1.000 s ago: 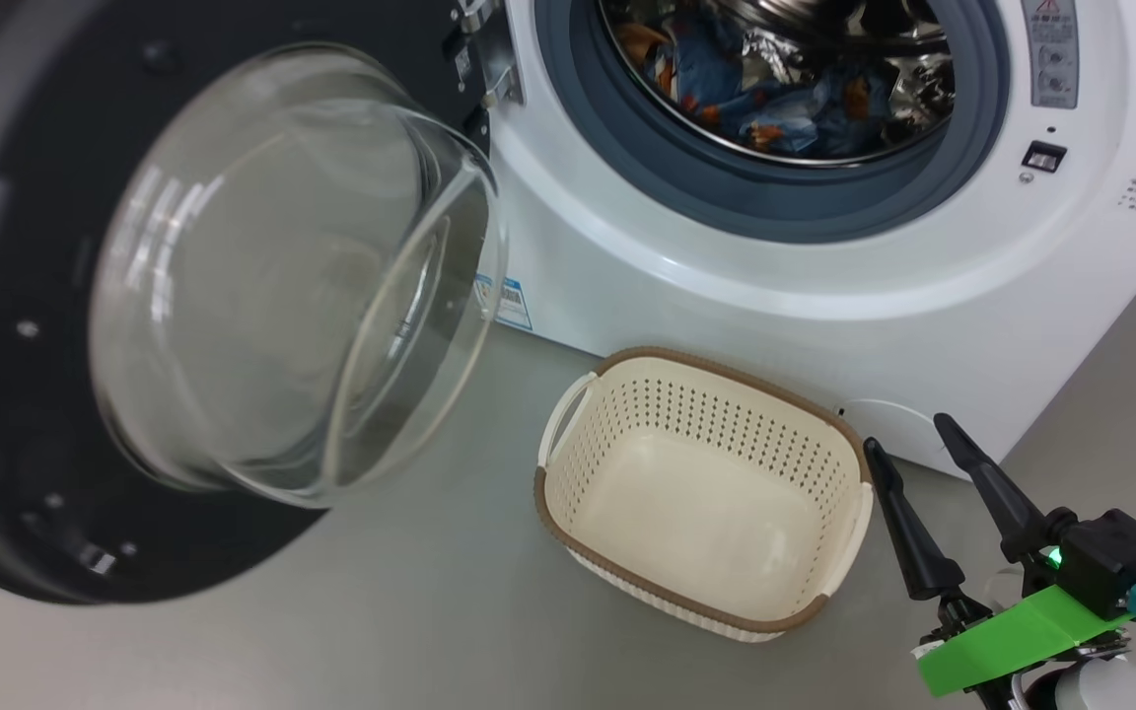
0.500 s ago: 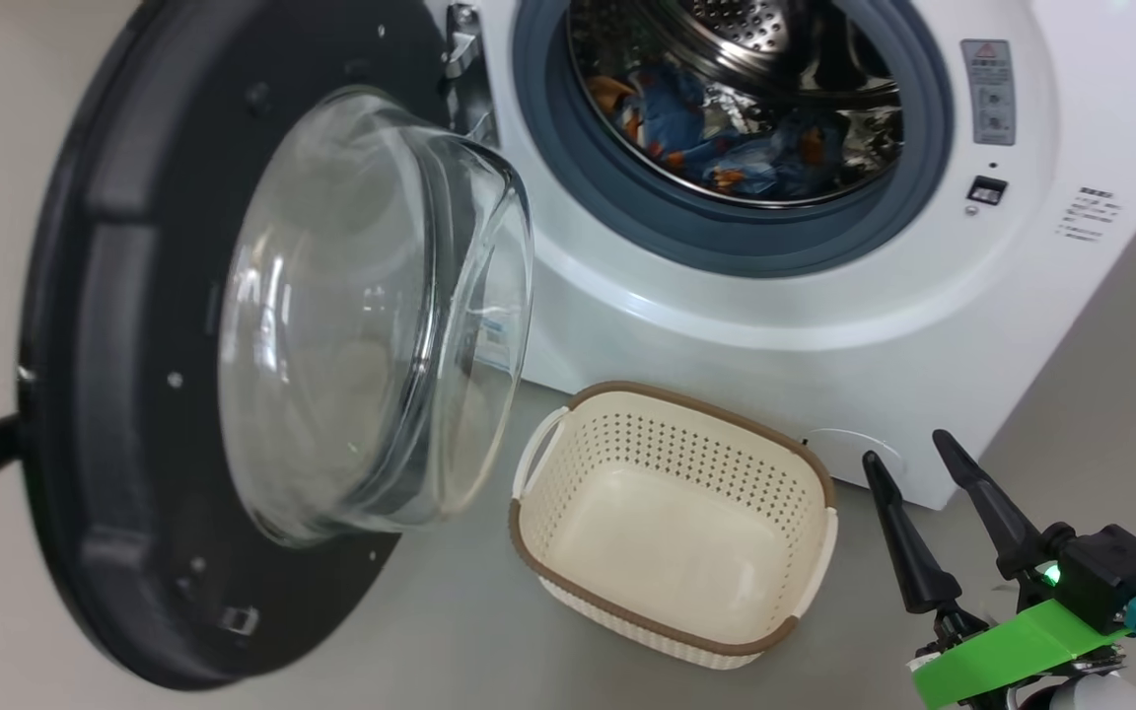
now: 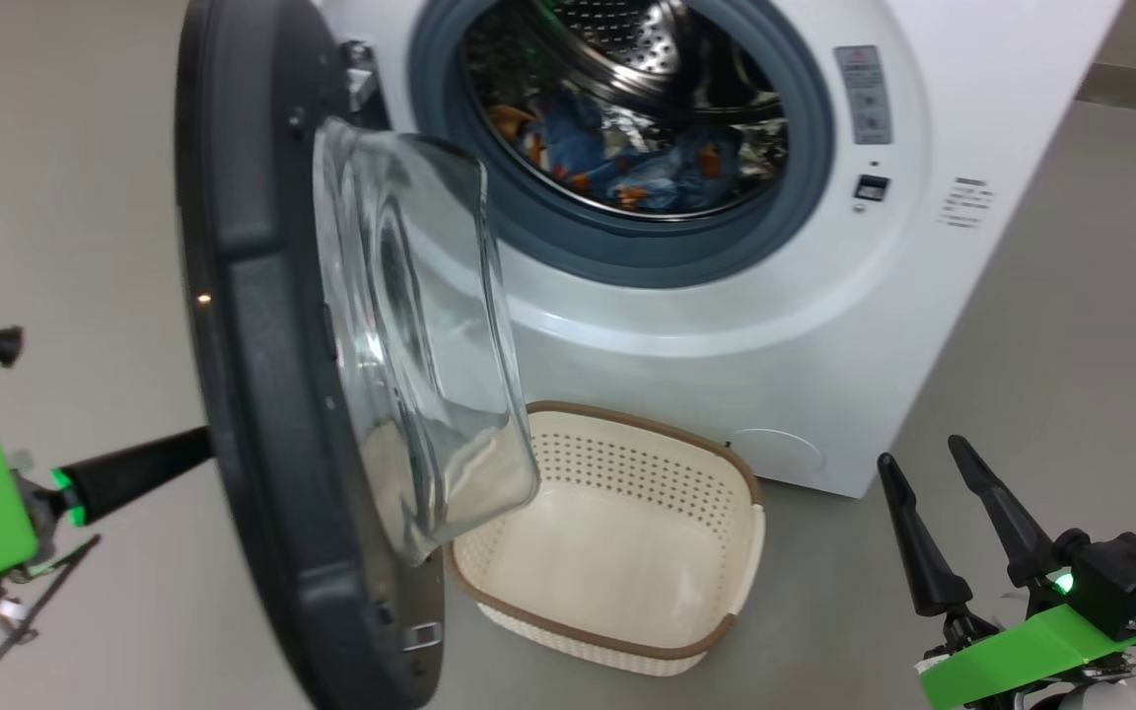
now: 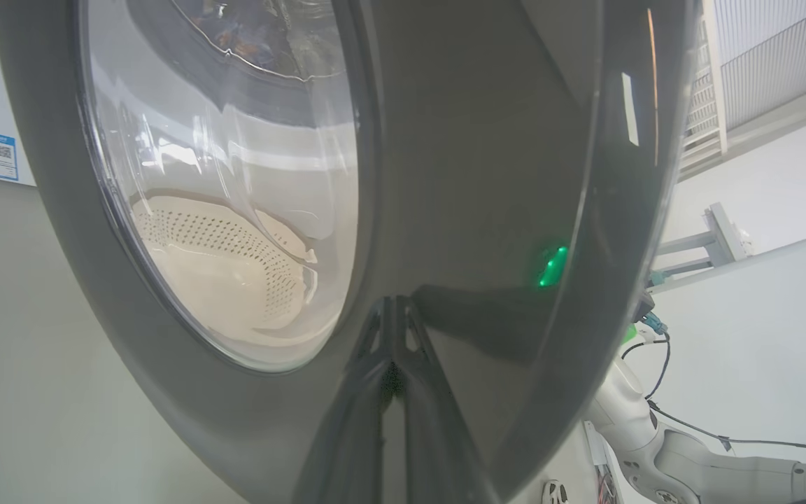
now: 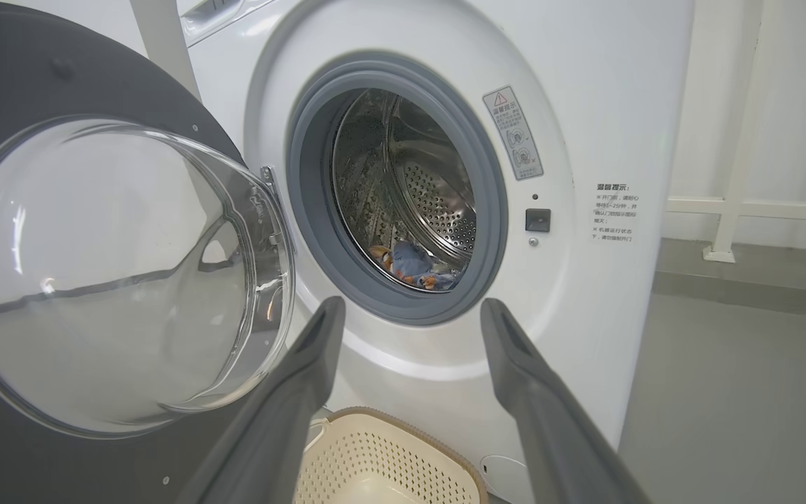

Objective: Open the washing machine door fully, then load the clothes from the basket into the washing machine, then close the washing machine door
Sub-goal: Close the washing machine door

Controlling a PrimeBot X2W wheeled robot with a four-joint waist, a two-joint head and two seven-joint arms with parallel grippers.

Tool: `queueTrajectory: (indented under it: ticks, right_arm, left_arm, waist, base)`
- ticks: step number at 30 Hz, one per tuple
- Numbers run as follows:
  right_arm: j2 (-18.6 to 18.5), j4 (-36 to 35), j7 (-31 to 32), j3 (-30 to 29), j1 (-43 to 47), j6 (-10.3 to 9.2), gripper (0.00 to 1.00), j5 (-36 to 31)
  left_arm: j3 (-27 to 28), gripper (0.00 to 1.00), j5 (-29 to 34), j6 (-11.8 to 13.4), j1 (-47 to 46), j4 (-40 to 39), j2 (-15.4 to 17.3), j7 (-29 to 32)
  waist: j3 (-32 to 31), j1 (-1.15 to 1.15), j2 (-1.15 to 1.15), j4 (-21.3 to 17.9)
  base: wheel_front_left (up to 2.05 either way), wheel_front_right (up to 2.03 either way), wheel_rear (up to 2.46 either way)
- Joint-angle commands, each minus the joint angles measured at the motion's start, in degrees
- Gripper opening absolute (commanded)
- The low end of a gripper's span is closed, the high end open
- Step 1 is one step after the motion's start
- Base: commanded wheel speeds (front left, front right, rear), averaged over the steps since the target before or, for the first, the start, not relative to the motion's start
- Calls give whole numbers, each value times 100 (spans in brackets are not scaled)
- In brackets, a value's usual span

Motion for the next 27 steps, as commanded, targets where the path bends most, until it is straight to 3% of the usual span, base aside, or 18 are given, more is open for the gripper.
queueTrajectory:
  ticks: [1, 17, 27]
  right_arm:
    - [-60, -161, -46, 46, 2, 31, 100, 30]
    - [-19, -216, -46, -105, -135, 31, 100, 6]
    - [48, -228, -46, -210, -152, 31, 100, -22]
  left_arm:
    - [194, 0, 5, -41, -227, -271, 120, -21]
    - [-134, 0, 371, -41, -840, -38, -493, -582]
    - [-255, 0, 404, -41, -990, 59, -589, -802]
  waist:
    - [-4, 0, 0, -280]
    - [231, 0, 0, -1105]
    - [298, 0, 0, -1181]
  base:
    - [0, 0, 0]
    - [0, 0, 0]
    - [0, 0, 0]
